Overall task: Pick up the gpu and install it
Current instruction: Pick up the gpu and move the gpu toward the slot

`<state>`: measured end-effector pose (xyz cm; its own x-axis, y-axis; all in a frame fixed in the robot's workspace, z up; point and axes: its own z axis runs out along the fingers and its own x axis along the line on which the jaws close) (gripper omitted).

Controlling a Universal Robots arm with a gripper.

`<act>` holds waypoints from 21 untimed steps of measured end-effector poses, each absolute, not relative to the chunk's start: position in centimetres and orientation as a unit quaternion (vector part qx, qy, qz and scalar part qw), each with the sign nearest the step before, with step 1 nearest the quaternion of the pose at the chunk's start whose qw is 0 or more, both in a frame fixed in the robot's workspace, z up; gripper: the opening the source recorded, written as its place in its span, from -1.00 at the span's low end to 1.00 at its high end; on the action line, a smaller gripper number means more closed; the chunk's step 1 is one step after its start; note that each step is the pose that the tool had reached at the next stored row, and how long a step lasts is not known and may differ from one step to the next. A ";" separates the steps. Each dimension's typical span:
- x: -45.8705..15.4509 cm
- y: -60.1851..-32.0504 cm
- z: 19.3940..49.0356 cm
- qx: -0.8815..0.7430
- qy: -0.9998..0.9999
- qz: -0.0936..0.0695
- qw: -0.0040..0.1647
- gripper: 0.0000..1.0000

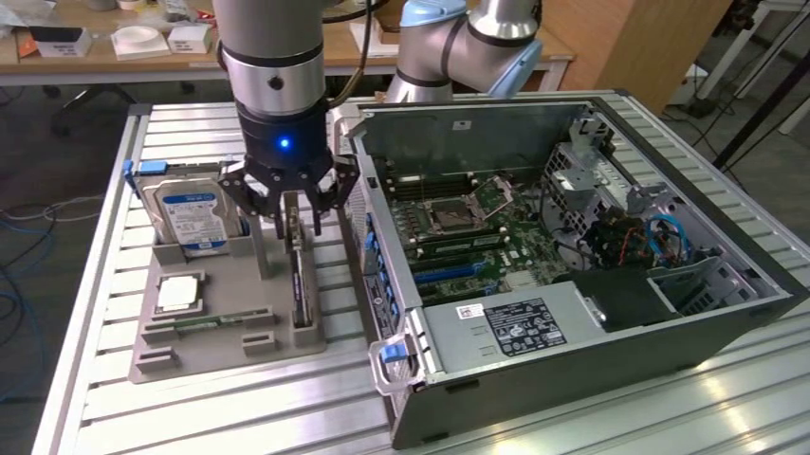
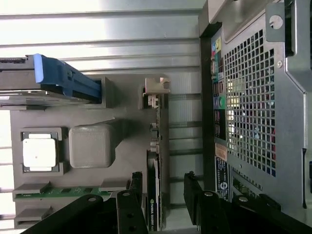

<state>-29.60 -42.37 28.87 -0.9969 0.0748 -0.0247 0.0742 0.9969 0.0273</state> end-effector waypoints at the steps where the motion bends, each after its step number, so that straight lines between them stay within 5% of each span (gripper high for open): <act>1: -29.6 -42.4 28.8 0.037 0.999 0.013 0.013 -0.06; 21: -29.6 -43.8 28.2 0.037 0.999 0.012 0.013 -0.06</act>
<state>-29.60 -43.83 28.16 -0.9969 0.0748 -0.0249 0.0742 0.9969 0.0254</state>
